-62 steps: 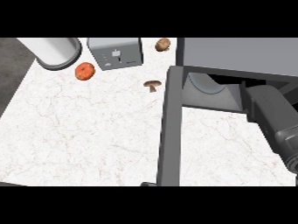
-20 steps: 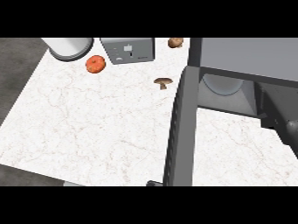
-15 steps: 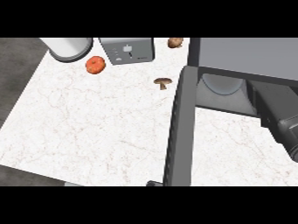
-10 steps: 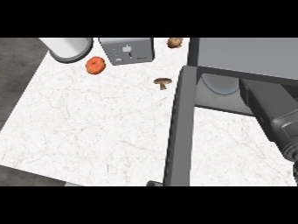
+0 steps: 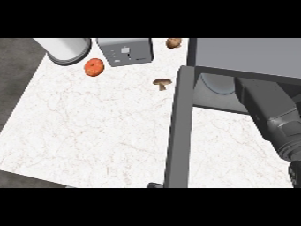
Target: Pick up the milk, place it into the microwave and close the microwave
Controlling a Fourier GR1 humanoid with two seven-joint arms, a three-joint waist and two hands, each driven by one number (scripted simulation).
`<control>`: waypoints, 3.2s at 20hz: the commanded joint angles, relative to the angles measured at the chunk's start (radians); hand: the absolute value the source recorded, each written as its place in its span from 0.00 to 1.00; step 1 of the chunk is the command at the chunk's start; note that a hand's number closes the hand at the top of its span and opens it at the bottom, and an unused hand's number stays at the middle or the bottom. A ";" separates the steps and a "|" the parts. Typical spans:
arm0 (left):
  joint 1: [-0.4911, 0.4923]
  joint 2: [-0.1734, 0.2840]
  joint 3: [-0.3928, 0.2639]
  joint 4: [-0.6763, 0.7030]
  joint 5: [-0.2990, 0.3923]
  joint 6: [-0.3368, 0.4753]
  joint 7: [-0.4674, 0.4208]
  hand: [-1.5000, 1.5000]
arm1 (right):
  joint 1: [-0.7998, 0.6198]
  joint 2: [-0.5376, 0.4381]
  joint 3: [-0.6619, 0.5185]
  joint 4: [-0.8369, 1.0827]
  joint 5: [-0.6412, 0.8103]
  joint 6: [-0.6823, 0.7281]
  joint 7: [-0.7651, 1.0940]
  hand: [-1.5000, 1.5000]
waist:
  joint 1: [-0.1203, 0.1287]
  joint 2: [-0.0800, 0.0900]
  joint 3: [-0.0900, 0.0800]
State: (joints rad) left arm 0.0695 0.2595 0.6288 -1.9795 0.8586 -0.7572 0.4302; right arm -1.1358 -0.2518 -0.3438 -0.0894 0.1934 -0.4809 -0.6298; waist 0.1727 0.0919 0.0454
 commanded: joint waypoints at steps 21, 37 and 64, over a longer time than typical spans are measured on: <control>0.108 -0.235 -0.240 0.033 -0.194 -0.243 -0.036 0.00 | 0.087 0.060 -0.048 -0.027 -0.075 0.414 -0.102 0.00 | -0.139 -0.073 -0.044; 0.012 -0.259 -0.342 0.151 -0.535 -0.270 -0.204 1.00 | 0.437 0.250 0.038 -0.146 -0.105 0.540 -0.255 0.00 | -0.215 -0.110 -0.048; -0.115 -0.259 -0.896 0.452 -1.081 0.138 -0.639 1.00 | 1.361 0.072 0.142 -1.013 -0.255 0.855 -0.281 0.00 | -0.241 -0.100 -0.052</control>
State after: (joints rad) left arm -0.0427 0.0000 -0.1587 -1.5847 -0.1824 -0.6982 -0.1486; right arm 0.1104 -0.1552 -0.2134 -0.9276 -0.0133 0.2647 -0.9103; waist -0.0773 -0.0107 -0.0076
